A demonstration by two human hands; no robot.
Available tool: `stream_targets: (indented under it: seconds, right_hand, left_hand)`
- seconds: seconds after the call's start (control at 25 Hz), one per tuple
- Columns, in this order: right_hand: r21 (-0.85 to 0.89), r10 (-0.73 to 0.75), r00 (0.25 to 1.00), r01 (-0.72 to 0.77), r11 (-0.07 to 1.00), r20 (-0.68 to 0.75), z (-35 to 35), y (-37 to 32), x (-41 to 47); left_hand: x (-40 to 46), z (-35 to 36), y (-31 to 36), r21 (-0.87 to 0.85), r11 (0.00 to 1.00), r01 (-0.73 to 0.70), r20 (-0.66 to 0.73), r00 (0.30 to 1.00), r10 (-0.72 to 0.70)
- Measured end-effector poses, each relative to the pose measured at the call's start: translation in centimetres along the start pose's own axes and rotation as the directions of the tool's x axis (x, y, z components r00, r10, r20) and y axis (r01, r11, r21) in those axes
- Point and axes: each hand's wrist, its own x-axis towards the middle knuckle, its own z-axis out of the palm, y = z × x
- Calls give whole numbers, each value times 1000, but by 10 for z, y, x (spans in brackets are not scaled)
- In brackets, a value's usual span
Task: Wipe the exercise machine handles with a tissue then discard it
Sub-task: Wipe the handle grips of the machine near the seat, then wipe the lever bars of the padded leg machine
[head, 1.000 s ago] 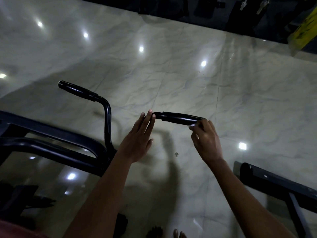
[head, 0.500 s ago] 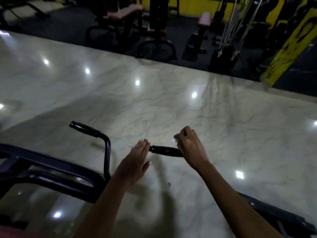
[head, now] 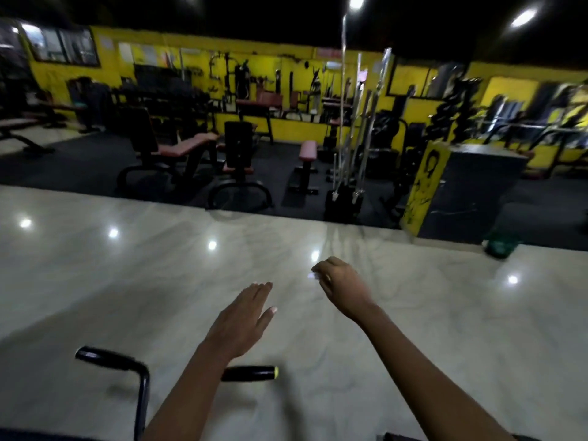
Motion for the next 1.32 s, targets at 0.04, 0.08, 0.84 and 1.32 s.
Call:
stream_targets:
  seconds: [0.04, 0.08, 0.84, 1.32]
  right_hand:
    - [-15, 16, 1000, -16, 1000, -19, -22, 7, 0]
    - [-30, 26, 999, -27, 999, -47, -44, 14, -2]
    - [-280, 348, 850, -472, 836, -395, -311, 166, -161]
    - [-288, 539, 596, -784, 550, -595, -352, 246, -200]
  left_hand:
    - [11, -9, 18, 6, 999, -43, -18, 999, 43]
    - [21, -18, 37, 8, 997, -77, -30, 997, 77]
    - [126, 13, 325, -132, 801, -585, -4, 808, 589]
    - [263, 92, 422, -325, 497, -805, 2, 525, 851]
